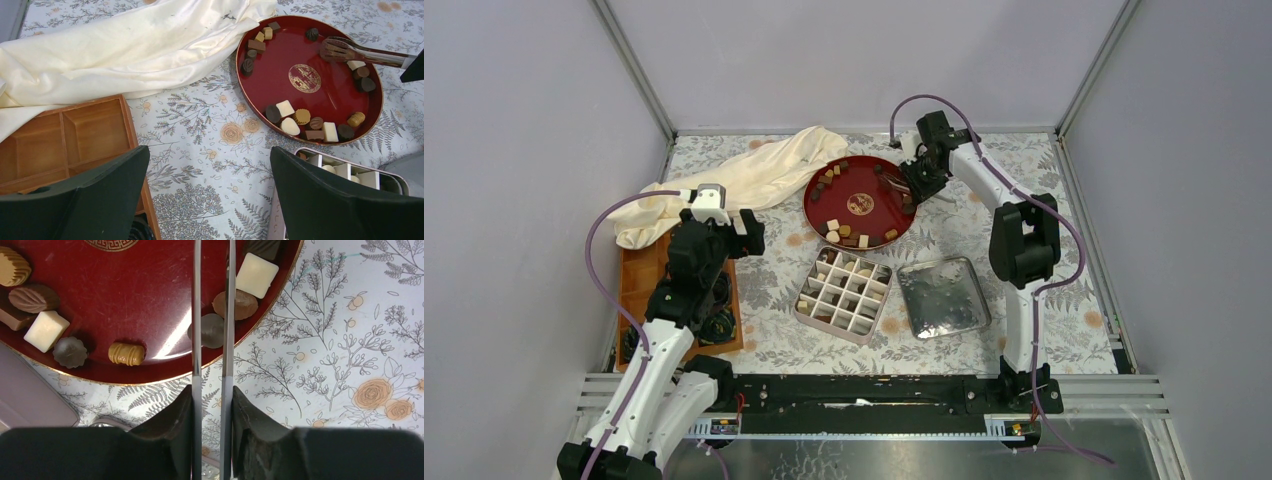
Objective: Pack the chocolate
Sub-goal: Pick up the fake chocolate from the plate.
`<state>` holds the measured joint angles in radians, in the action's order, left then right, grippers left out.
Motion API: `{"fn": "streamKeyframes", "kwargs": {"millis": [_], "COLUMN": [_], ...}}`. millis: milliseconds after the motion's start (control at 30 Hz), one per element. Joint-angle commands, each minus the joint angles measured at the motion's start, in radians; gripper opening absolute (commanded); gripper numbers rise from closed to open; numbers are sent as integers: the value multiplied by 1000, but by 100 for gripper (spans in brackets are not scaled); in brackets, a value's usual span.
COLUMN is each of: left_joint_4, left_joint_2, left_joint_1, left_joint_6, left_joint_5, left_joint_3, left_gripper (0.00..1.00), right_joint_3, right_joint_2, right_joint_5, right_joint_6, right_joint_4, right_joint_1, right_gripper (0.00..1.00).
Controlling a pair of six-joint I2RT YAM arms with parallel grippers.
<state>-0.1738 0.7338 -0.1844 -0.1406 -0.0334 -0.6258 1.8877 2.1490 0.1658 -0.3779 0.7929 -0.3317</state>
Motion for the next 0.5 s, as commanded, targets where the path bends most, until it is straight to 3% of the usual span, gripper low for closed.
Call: {"fn": "streamKeyframes", "kwargs": {"millis": [0, 133, 300, 467], "left_joint_4": [42, 42, 41, 40], "left_joint_2": [-7, -7, -12, -14], "left_joint_1": [-6, -6, -6, -5], "left_joint_6": [16, 16, 18, 18], "left_joint_5": [6, 5, 5, 10], "left_joint_3": [7, 7, 7, 7], "left_gripper": [99, 99, 99, 99], "right_joint_3": [41, -5, -117, -263], "right_joint_2": [-14, -64, -202, -380], "right_joint_5": [2, 4, 25, 165], "right_joint_6": [-3, -9, -10, -54], "right_joint_4": [2, -22, -73, -92], "right_joint_1": [-6, -6, -4, -3], "right_gripper": [24, 12, 5, 0]}}
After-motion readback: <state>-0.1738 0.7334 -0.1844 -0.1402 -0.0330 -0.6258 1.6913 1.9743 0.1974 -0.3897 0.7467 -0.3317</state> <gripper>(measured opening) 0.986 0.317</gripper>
